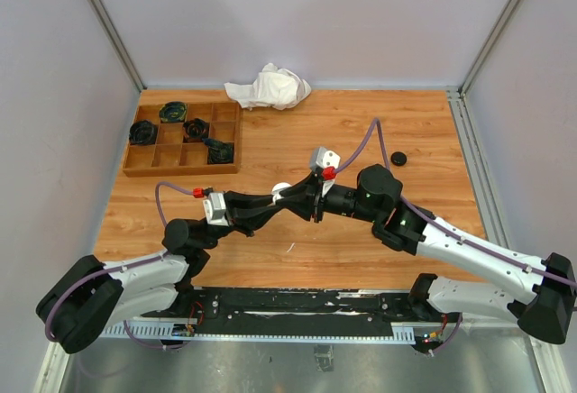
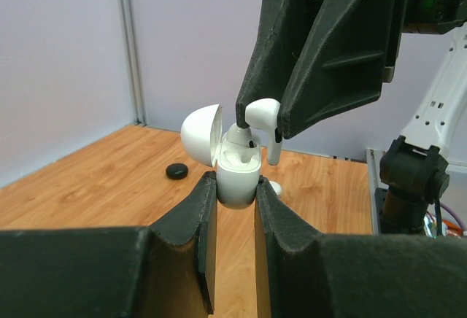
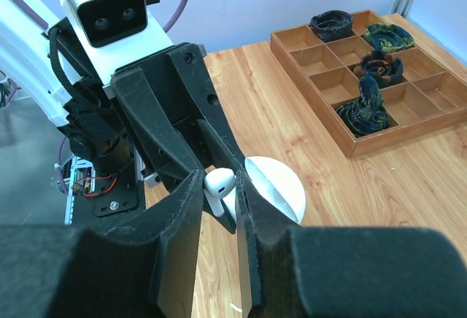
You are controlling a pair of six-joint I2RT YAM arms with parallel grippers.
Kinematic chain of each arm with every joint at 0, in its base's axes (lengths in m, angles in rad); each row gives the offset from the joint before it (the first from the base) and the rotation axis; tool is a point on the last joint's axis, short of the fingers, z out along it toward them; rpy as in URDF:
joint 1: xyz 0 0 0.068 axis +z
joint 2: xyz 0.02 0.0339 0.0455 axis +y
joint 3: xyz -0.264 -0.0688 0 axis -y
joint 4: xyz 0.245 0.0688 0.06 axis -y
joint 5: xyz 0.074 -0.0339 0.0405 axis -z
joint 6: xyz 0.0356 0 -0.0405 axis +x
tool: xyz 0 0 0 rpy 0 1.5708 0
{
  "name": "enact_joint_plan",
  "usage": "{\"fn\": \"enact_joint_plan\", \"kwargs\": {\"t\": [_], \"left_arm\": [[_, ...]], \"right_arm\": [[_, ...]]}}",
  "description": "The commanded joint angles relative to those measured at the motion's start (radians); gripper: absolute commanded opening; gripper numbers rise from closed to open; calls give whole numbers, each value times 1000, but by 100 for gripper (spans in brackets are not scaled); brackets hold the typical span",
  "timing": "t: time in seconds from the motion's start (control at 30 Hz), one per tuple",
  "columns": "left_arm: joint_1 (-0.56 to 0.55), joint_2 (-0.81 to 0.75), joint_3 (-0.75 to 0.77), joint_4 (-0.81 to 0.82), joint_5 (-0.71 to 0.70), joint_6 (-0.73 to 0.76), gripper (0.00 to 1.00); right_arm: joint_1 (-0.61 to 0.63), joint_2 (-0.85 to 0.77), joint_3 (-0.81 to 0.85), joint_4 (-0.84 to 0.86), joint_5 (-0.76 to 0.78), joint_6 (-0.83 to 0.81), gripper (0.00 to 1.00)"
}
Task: Insert the wireless bluetooth earbuds into the charging case
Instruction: Place the earbud in the charging case.
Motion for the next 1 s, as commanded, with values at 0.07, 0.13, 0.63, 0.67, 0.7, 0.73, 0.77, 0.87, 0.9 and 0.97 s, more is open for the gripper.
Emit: {"fn": "enact_joint_plan", "kwargs": {"t": [0.07,0.13,0.63,0.67,0.7,0.73,0.77,0.87,0.9,0.97], "left_arm": [[-5,1,13,64,-1,-7,0],[-5,0,11,63,2,-5,0],[-5,16,7,62,16,-3,0],[-5,14,7,63,15,-4,0],[-5,12,7,64,15,-5,0],[-5,10,8,65,15,-5,0],[-5,8,8,65,16,-7,0],[-5,4,9,69,20,-11,0],[-5,5,10,69,21,-12,0],[-5,5,9,70,23,-12,0]], "right_arm": [[15,-10,-16,34,40,-18,24],[15,-17,-22,49,48,-15,24],[16,-45,-29,89,60,-16,24],[15,-42,-31,88,63,-16,24],[16,-38,-32,89,63,-16,24],[15,-35,-34,91,60,-14,24],[15,-32,-35,91,59,-13,24],[16,-23,-40,91,69,-17,24],[15,-21,-42,92,71,-18,24],[15,-14,-44,96,71,-18,24]]}}
